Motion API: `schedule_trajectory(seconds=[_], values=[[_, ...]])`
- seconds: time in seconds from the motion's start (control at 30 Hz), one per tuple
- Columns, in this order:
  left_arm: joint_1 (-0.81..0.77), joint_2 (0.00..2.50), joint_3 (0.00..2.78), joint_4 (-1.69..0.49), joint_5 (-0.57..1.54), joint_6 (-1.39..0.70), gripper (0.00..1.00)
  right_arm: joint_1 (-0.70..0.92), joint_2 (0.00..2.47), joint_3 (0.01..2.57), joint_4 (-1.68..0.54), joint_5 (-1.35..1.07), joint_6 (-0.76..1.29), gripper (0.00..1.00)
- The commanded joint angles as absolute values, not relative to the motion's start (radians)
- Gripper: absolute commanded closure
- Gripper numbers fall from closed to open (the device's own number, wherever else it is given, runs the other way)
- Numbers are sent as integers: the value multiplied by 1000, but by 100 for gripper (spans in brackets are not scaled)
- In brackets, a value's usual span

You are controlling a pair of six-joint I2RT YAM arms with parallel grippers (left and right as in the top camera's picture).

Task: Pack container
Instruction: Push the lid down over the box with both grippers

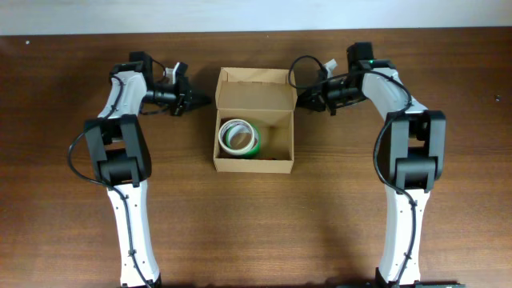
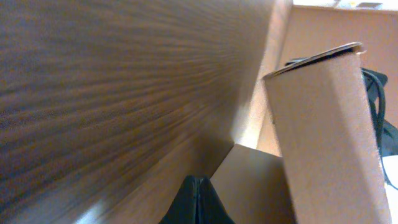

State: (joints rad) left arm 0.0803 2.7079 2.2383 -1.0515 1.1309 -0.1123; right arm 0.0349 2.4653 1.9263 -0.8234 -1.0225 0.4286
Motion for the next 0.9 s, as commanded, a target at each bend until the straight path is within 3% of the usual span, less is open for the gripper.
schedule_trajectory(seconds=[0.0,0.43,0.87], values=[[40,2727,2237,-1036,1190,-165,99,63,2492,1922,-809,-1055,455,96],[11,2727,2262,-1009,1243,-167,99,72,2492,1922,-680,-1181,443,96],[11,2727,2583,-1119,1196,-168,99,73,2449,1951,-633,-1231,405,96]])
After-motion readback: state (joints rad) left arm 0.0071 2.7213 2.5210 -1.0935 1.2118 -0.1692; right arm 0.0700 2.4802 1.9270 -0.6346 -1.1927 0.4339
